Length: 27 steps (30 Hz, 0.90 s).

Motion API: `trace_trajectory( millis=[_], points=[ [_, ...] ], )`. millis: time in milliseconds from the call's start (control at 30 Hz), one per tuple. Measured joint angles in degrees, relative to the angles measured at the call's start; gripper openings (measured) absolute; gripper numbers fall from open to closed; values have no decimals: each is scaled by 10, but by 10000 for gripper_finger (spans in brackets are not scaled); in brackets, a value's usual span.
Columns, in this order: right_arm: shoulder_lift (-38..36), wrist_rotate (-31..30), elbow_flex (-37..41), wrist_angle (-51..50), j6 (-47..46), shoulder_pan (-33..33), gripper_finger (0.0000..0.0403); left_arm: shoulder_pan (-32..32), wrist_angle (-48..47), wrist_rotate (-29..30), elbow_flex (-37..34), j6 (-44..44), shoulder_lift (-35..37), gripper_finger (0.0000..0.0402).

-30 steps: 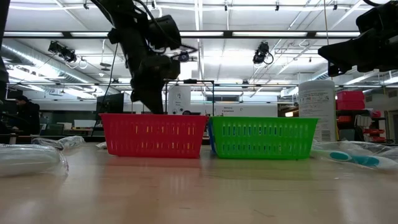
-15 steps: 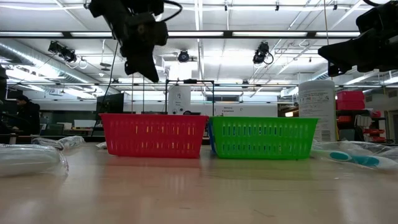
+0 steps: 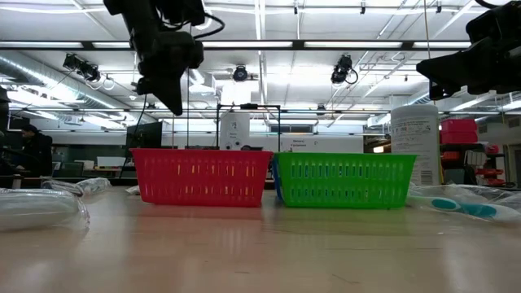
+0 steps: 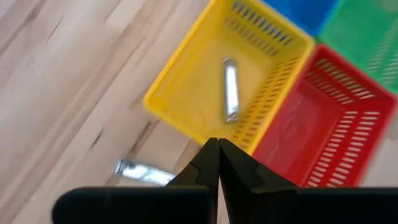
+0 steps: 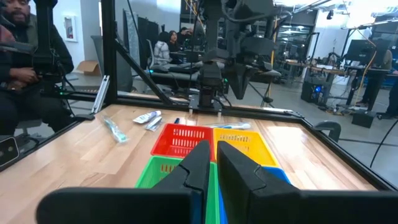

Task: Pick & Place Travel size toiletries
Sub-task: Put the middle left nail cutter into the yellow bin

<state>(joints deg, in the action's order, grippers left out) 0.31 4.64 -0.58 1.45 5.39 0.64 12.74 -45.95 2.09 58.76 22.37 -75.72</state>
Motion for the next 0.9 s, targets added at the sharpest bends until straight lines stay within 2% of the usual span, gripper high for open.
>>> trace_trajectory(
  millis=[233,533,767,900],
  points=[
    [0,0,0,0,0,0,40,7,-26,16,0,83,0,6],
    [0,0,0,0,0,0,40,8,-29,19,0,122,0,19],
    [0,0,0,0,0,0,40,12,-27,48,-1,167,0,6],
    [0,0,0,0,0,0,41,21,-5,32,-33,194,-1,8]
  ],
)
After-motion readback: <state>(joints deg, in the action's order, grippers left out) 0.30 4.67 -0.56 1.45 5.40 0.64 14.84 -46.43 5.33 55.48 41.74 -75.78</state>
